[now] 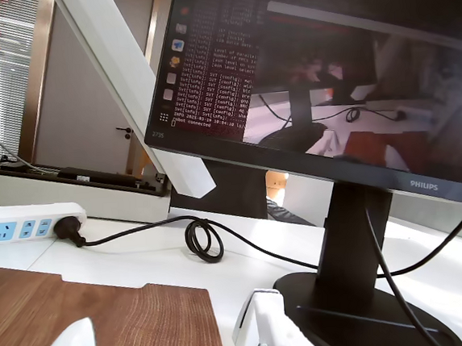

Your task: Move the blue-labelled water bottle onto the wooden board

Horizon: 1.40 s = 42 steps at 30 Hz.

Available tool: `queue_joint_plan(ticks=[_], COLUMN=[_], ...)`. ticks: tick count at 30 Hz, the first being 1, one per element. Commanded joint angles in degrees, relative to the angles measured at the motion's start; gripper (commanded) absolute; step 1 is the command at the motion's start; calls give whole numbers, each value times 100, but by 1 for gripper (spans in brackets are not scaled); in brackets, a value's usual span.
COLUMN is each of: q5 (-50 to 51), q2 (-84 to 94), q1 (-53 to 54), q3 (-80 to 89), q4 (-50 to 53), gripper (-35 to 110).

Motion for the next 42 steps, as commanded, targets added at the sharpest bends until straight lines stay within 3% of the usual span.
queue_joint_plan(ticks=[1,6,27,31,42], q5=[-9,272,650,694,729], q2=[483,879,3234,4078,6741], q1=[26,-35,-35,176,809], q3=[-185,-220,-984,-519,2549], q4=[-53,105,2689,3313,3507], gripper=[28,28,28,28,28])
